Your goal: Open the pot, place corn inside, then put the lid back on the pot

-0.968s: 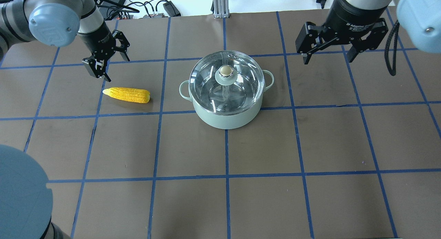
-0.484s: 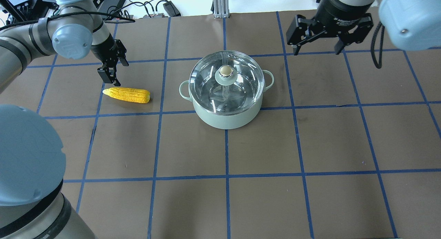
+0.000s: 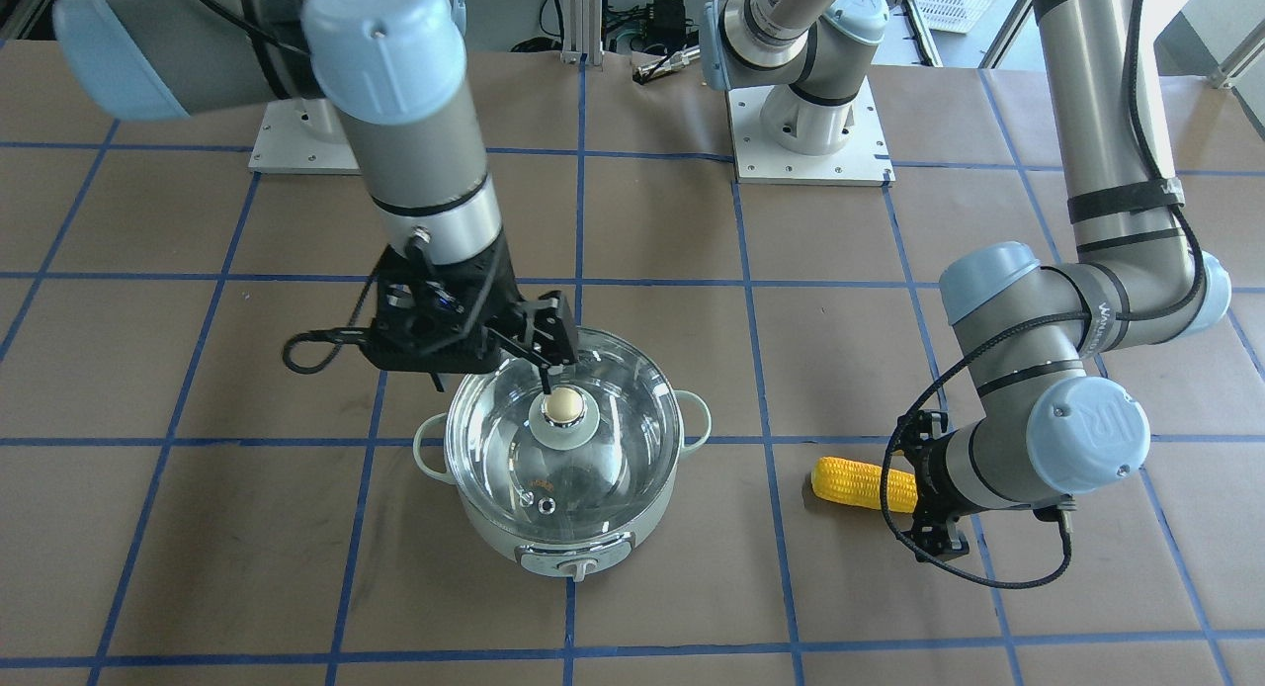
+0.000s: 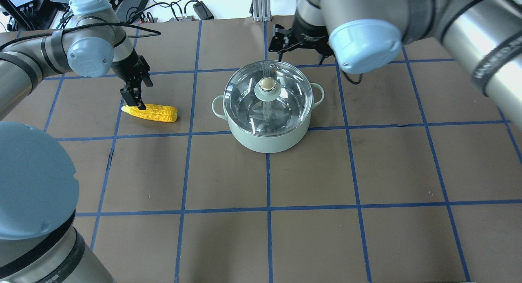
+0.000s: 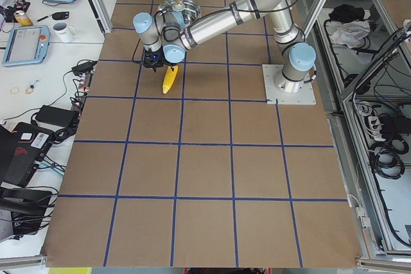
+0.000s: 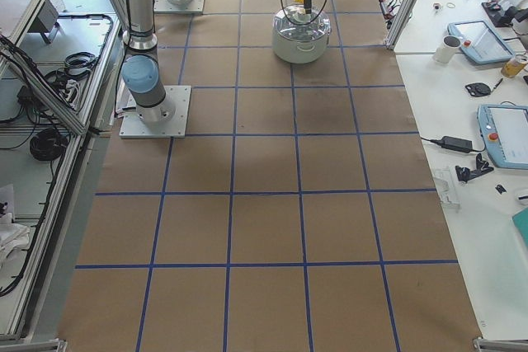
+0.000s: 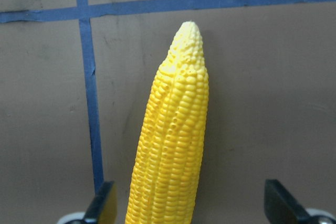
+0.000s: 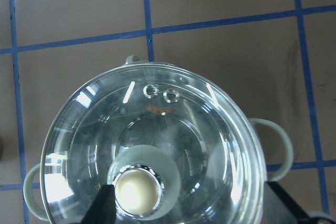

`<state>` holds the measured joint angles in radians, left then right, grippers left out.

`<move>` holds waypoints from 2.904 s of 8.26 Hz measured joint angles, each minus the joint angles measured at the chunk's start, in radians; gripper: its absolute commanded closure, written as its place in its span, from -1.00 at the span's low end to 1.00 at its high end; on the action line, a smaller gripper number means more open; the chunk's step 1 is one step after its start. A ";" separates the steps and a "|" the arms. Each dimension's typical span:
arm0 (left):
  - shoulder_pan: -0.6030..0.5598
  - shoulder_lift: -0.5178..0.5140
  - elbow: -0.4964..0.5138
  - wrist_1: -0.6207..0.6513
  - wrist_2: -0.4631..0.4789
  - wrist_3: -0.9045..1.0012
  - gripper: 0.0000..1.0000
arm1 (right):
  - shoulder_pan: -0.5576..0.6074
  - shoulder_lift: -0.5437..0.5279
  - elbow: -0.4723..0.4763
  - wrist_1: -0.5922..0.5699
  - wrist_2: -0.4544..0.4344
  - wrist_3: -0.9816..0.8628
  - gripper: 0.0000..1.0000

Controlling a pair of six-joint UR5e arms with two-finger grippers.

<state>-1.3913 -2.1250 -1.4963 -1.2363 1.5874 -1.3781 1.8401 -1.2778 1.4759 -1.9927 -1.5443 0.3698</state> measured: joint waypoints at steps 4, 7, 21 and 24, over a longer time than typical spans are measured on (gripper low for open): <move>0.000 -0.010 -0.042 0.024 0.001 -0.012 -1.00 | 0.087 0.126 -0.037 -0.066 -0.044 0.082 -1.00; 0.000 -0.025 -0.061 0.035 -0.007 -0.019 -1.00 | 0.089 0.139 -0.022 -0.062 -0.050 0.070 -0.85; -0.002 0.147 -0.018 -0.132 0.076 0.002 1.00 | 0.084 0.082 -0.038 -0.033 -0.067 0.054 0.12; -0.062 0.211 0.109 -0.311 0.036 -0.026 1.00 | 0.003 -0.063 -0.040 0.121 -0.058 -0.043 0.19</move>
<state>-1.4531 -1.9141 -1.3872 -1.5472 1.6229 -1.4037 1.8435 -1.3403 1.4359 -1.8719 -1.6028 0.3264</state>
